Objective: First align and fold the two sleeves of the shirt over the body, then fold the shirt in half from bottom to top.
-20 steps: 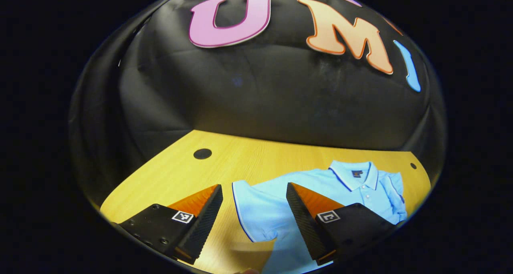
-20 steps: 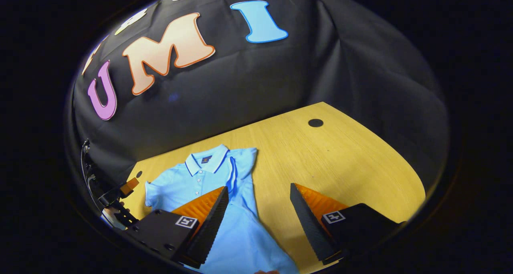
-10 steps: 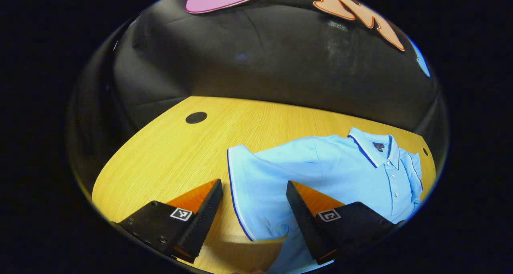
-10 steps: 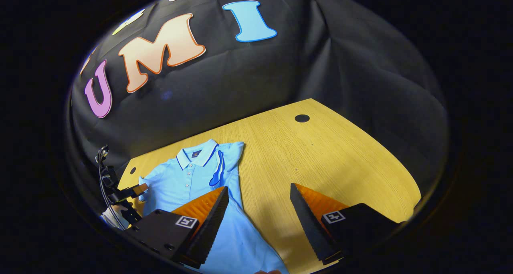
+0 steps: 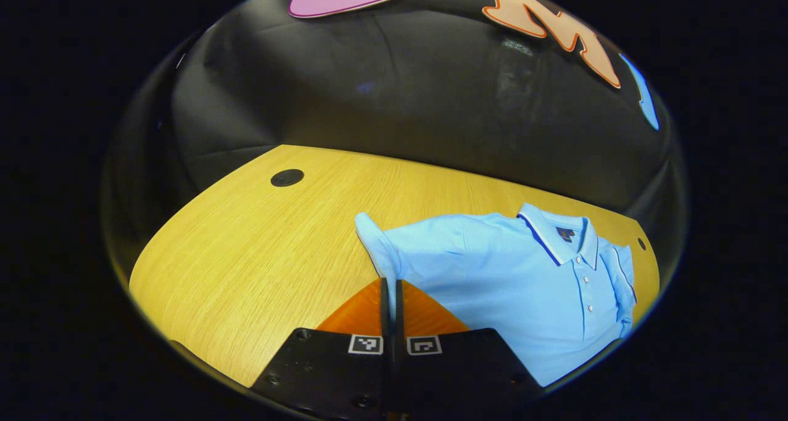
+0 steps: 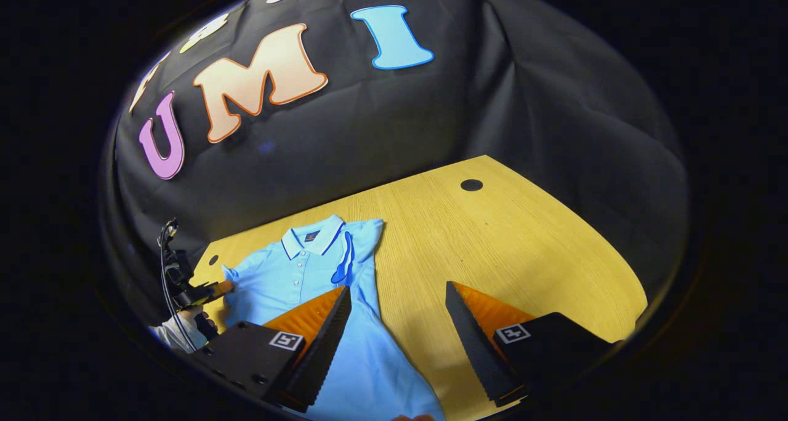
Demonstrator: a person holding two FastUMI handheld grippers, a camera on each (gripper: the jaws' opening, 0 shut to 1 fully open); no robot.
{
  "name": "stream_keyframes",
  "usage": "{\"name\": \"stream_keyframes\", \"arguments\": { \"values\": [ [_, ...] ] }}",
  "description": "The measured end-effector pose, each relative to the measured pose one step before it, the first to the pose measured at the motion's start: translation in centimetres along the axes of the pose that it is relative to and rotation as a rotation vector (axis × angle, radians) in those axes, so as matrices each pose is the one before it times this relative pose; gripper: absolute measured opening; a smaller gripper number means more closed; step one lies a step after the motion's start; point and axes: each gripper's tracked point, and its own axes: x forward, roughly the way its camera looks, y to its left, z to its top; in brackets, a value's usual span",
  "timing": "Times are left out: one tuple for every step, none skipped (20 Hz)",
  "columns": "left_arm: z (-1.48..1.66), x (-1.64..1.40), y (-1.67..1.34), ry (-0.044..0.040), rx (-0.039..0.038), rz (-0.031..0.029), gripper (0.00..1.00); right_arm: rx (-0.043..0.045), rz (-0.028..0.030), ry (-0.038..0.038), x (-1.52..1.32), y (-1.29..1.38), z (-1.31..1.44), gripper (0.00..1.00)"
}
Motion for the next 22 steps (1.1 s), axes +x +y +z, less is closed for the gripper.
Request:
{"name": "stream_keyframes", "arguments": {
  "values": [
    [-0.018, -0.194, -0.298, 0.00514, 0.00381, 0.00601, 0.00, 0.00493, 0.00206, -0.00216, -0.297, -0.072, 0.135, 0.97],
    [0.234, -0.412, -0.485, 0.00194, 0.00869, -0.00294, 0.00, 0.00725, 0.00656, -0.00675, -0.326, -0.054, 0.165, 0.97],
    [0.641, -0.471, -1.057, -0.01215, -0.00267, -0.01916, 0.00, 0.00663, 0.00521, -0.00832, -0.349, -0.043, 0.267, 0.97],
    [0.937, -0.398, -1.199, -0.01962, -0.00139, -0.02071, 0.00, 0.00273, 0.00318, -0.00628, -0.354, -0.142, 0.052, 0.97],
    [0.816, -0.361, -1.170, -0.01700, 0.00912, -0.01543, 0.00, 0.00115, 0.00189, -0.00211, -0.277, -0.195, 0.087, 0.97],
    [0.641, -0.398, -1.238, -0.01448, 0.01365, -0.01863, 0.00, 0.00078, -0.00131, -0.00442, -0.269, -0.248, 0.026, 0.97],
    [0.594, -0.276, -1.351, -0.01028, 0.01591, -0.01863, 0.00, 0.00059, -0.00394, -0.00310, -0.232, -0.297, 0.083, 0.97],
    [0.355, -0.157, -1.484, -0.00597, 0.01668, -0.02166, 0.00, 0.00331, -0.00072, -0.00089, -0.307, -0.248, -0.046, 0.97],
    [0.273, -0.132, -1.418, -0.00219, 0.01407, -0.02240, 0.00, 0.00528, -0.00119, -0.00119, -0.208, -0.213, 0.038, 0.97],
    [-0.067, 0.017, -1.365, 0.00116, 0.01498, -0.02038, 0.00, 0.00521, -0.00093, -0.00204, -0.152, -0.158, -0.064, 0.97],
    [-0.160, 0.048, -1.153, 0.00496, 0.01745, -0.01326, 0.00, 0.00322, -0.00218, -0.00223, -0.155, -0.208, 0.049, 0.97],
    [-0.363, 0.170, -1.064, 0.01209, 0.01684, -0.01359, 0.00, 0.00147, -0.00082, 0.00008, -0.043, -0.108, -0.151, 0.97],
    [-0.405, 0.168, -1.085, 0.01159, 0.01337, -0.01311, 0.00, -0.00064, -0.00355, 0.00434, -0.089, -0.219, -0.145, 0.97],
    [-0.757, 0.227, -1.026, 0.01896, 0.01247, -0.01077, 0.00, 0.00307, 0.00003, 0.00310, 0.005, -0.057, -0.143, 0.97],
    [-0.668, 0.446, -0.819, 0.01339, 0.01176, -0.00893, 0.00, 0.00489, -0.00009, 0.00152, -0.025, -0.070, -0.037, 0.97],
    [-0.792, 0.301, -0.640, 0.02513, 0.01492, -0.00642, 0.00, 0.00333, -0.00245, 0.00238, 0.125, -0.086, -0.210, 0.97],
    [-0.664, 0.183, -0.300, 0.02085, 0.01341, 0.00332, 0.00, 0.00162, -0.00241, 0.00420, 0.036, -0.027, -0.004, 0.97],
    [-0.701, 0.379, -0.314, 0.01648, 0.00273, -0.00072, 0.00, 0.00232, -0.00056, 0.00033, 0.184, 0.100, -0.074, 0.97],
    [-0.180, 0.141, -0.221, 0.00357, -0.00603, -0.00528, 0.00, 0.00411, -0.00098, -0.00210, 0.096, 0.168, 0.168, 0.97],
    [0.001, 0.050, -0.197, -0.00176, -0.01038, -0.01173, 0.00, 0.00452, 0.00003, -0.00195, 0.132, 0.138, -0.054, 0.97],
    [0.206, -0.293, -0.448, -0.00873, -0.02006, -0.03277, 0.01, 0.00163, -0.00228, -0.00045, 0.159, 0.143, -0.028, 0.97],
    [0.046, 0.086, -1.024, -0.00010, -0.02148, -0.05217, 0.12, -0.00206, -0.00120, 0.00067, 0.115, 0.114, -0.134, 0.97]
  ]
}}
